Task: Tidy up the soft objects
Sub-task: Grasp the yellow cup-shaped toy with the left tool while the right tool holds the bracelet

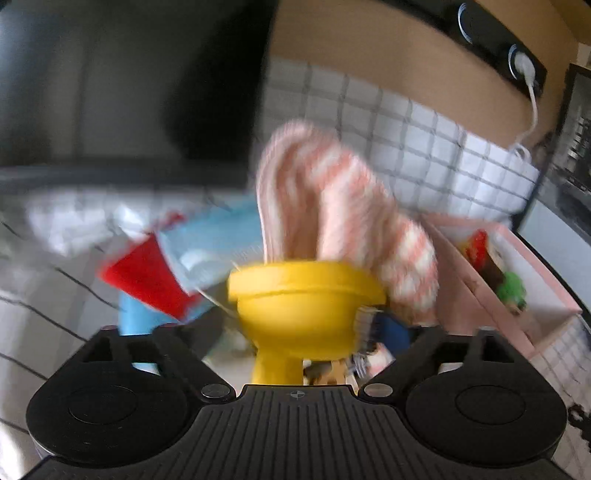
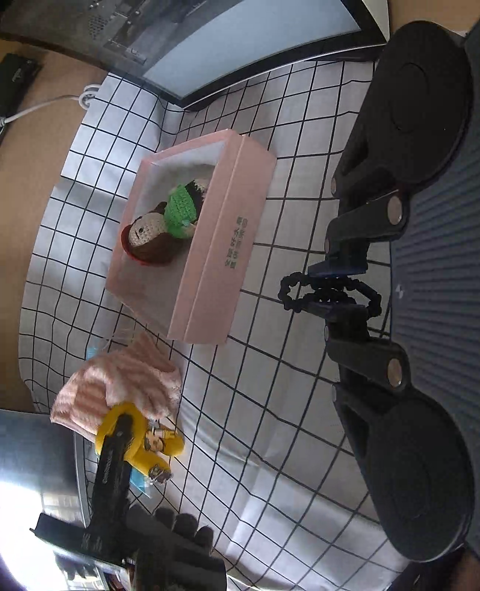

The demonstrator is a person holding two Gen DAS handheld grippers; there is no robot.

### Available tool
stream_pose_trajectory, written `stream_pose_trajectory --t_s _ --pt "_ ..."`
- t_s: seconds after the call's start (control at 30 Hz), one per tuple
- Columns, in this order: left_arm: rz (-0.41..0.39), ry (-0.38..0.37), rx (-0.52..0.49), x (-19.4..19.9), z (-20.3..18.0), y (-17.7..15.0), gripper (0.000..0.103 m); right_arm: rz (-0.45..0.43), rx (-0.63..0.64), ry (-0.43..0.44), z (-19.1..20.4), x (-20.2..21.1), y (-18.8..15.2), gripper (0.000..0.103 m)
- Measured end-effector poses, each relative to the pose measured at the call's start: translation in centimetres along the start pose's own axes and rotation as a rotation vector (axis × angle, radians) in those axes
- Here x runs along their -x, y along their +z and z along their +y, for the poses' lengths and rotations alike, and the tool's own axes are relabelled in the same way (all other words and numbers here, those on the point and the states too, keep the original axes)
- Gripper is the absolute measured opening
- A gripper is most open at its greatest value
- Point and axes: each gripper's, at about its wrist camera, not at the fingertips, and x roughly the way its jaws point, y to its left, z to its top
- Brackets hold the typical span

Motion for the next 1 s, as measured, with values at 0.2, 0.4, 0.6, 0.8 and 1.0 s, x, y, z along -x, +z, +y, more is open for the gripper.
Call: stream_pose_trajectory --t_s 0.2,0.4,0.6,0.8,1.0 --pt "0.139 -0.057 -0.014 -1.8 -0.1 -1.9 0.070 -0.014 0.000 0.007 -1.4 0.2 -0.2 0.014" --pt "0.094 -0.048 -0.013 2.7 -1.2 -2.2 0.064 -0.018 0.026 0.064 -3.0 -0.2 0.0 0.014" --pt "0.131 -0.116 0.034 9.1 -3.4 -3.7 0.063 -0.042 0.074 0.126 -3.6 0.0 0.7 0.014" --pt "0.283 -0.274 -0.070 12.6 -10.3 -6.4 0.062 -0.051 0.080 0.140 -5.7 1.9 0.0 0.014" --pt "0.301 -0.394 -0.184 12.7 -16.6 -3.5 0.062 -0.118 0.026 0.097 -9.3 5.2 -1.1 0.014"
